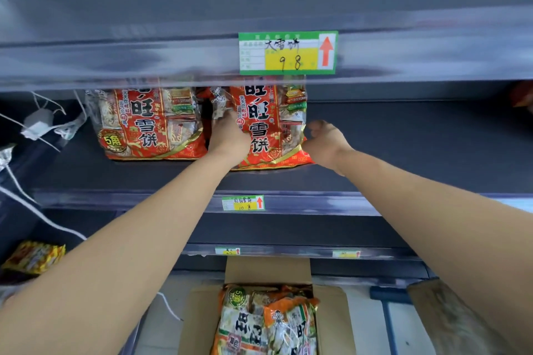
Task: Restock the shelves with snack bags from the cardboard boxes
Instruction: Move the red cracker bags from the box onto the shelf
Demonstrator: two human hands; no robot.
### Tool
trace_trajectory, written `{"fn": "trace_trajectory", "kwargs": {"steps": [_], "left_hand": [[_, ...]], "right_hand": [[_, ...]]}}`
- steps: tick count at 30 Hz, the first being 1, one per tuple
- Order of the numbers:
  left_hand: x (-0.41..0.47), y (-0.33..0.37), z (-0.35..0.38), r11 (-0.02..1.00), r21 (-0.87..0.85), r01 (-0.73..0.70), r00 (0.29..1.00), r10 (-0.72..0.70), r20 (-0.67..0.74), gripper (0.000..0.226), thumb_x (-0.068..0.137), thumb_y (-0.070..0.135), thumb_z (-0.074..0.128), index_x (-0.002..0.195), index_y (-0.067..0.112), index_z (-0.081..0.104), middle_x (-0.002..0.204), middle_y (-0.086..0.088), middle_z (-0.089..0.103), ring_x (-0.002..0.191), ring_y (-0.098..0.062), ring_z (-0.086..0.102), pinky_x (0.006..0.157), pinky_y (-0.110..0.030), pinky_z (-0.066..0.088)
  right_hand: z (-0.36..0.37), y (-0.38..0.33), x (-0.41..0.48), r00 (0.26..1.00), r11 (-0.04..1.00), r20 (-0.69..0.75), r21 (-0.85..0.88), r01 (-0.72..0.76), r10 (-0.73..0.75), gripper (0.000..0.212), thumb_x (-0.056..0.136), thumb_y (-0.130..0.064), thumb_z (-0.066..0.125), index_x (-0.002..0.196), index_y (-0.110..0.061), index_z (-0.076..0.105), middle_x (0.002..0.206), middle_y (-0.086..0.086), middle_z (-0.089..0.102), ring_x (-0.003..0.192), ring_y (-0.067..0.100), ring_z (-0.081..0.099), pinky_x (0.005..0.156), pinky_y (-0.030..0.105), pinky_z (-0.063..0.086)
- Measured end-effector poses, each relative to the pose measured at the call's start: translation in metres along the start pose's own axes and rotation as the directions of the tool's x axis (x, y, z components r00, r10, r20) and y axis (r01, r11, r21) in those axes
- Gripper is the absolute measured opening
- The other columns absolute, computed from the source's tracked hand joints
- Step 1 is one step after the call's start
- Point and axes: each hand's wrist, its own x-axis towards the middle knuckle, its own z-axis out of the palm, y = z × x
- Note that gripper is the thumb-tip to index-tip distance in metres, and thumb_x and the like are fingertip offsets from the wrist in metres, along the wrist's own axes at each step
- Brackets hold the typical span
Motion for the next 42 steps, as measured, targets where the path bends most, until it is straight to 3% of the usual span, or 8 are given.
{"fn": "trace_trajectory", "kwargs": {"steps": [6,12,18,24,32,36,39,42], "left_hand": [[-0.068,0.061,0.049,0.96,0.018,-0.28,0.947,0.273,0.171,0.038,0.093,0.007,0.051,0.131,0.012,0.049,0.133,-0.006,0.054,0.12,-0.024,0.053,0.099,-0.033,0.044],[-0.147,0.129,0.121,0.796,0.105,-0.596,0.757,0.514,0.403,0.039,0.094,0.006,0.043,0.132,0.013,0.047,0.135,-0.006,0.049,0.122,-0.025,0.048,0.101,-0.035,0.039],[-0.237,0.208,0.208,0.691,0.001,-0.723,0.559,0.585,0.588,0.037,0.096,0.009,0.044,0.133,0.013,0.046,0.137,-0.005,0.049,0.124,-0.023,0.046,0.101,-0.032,0.037],[-0.31,0.264,0.305,0.692,-0.053,-0.72,0.451,0.524,0.722,0.033,0.094,0.012,0.047,0.126,0.011,0.052,0.129,-0.006,0.054,0.116,-0.024,0.053,0.092,-0.031,0.043],[-0.336,0.256,0.405,0.878,0.132,-0.46,0.54,0.159,0.826,0.023,0.092,0.013,0.053,0.115,0.013,0.052,0.11,-0.009,0.056,0.094,-0.026,0.056,0.073,-0.031,0.042],[-0.339,0.232,0.431,0.983,0.179,0.037,0.654,-0.16,0.74,0.006,0.088,0.009,0.057,0.088,0.014,0.055,0.094,-0.006,0.061,0.08,-0.024,0.059,0.067,-0.029,0.047],[-0.327,0.202,0.461,0.932,0.178,0.316,0.682,-0.354,0.64,0.051,0.069,0.018,0.068,0.117,0.007,0.054,0.111,-0.012,0.062,0.093,-0.031,0.063,0.079,-0.038,0.055],[-0.327,0.202,0.459,0.857,0.174,0.485,0.618,-0.477,0.625,0.054,0.074,0.016,0.067,0.123,0.001,0.05,0.112,-0.012,0.061,0.079,-0.023,0.058,0.055,-0.031,0.056]], "right_hand": [[-0.047,0.053,-0.055,0.995,0.96,-0.023,-0.267,0.089,-0.098,0.044,0.095,-0.014,0.048,0.138,-0.012,0.043,0.131,0.012,0.055,0.117,0.031,0.055,0.095,0.035,0.048],[-0.131,0.157,-0.132,0.992,0.765,-0.089,-0.644,0.015,-0.094,0.037,0.096,-0.018,0.043,0.131,-0.012,0.048,0.129,0.01,0.056,0.122,0.03,0.046,0.098,0.036,0.038],[-0.221,0.283,-0.214,0.963,0.773,-0.237,-0.584,-0.248,0.129,0.037,0.092,-0.017,0.047,0.128,-0.012,0.053,0.13,0.015,0.057,0.121,0.033,0.051,0.099,0.039,0.044],[-0.266,0.398,-0.266,0.902,0.758,-0.254,-0.49,-0.431,0.349,0.033,0.091,-0.021,0.05,0.123,-0.015,0.057,0.117,0.016,0.064,0.107,0.036,0.061,0.089,0.039,0.051],[-0.255,0.481,-0.255,0.891,0.771,-0.009,-0.497,-0.397,0.453,0.04,0.097,-0.023,0.045,0.132,-0.003,0.046,0.131,0.016,0.053,0.118,0.032,0.053,0.09,0.034,0.046],[-0.242,0.5,-0.237,0.838,0.788,0.11,-0.424,-0.446,0.534,0.05,0.098,-0.024,0.047,0.142,-0.003,0.035,0.141,0.015,0.043,0.125,0.03,0.048,0.093,0.033,0.044],[-0.234,0.509,-0.224,0.829,0.811,0.131,-0.335,-0.479,0.544,0.049,0.092,-0.019,0.057,0.135,0.0,0.044,0.134,0.02,0.051,0.123,0.035,0.05,0.095,0.037,0.042],[-0.229,0.516,-0.213,0.811,0.819,0.175,-0.272,-0.506,0.559,0.052,0.09,-0.019,0.059,0.136,0.001,0.044,0.135,0.021,0.05,0.125,0.034,0.049,0.098,0.037,0.041]]}}
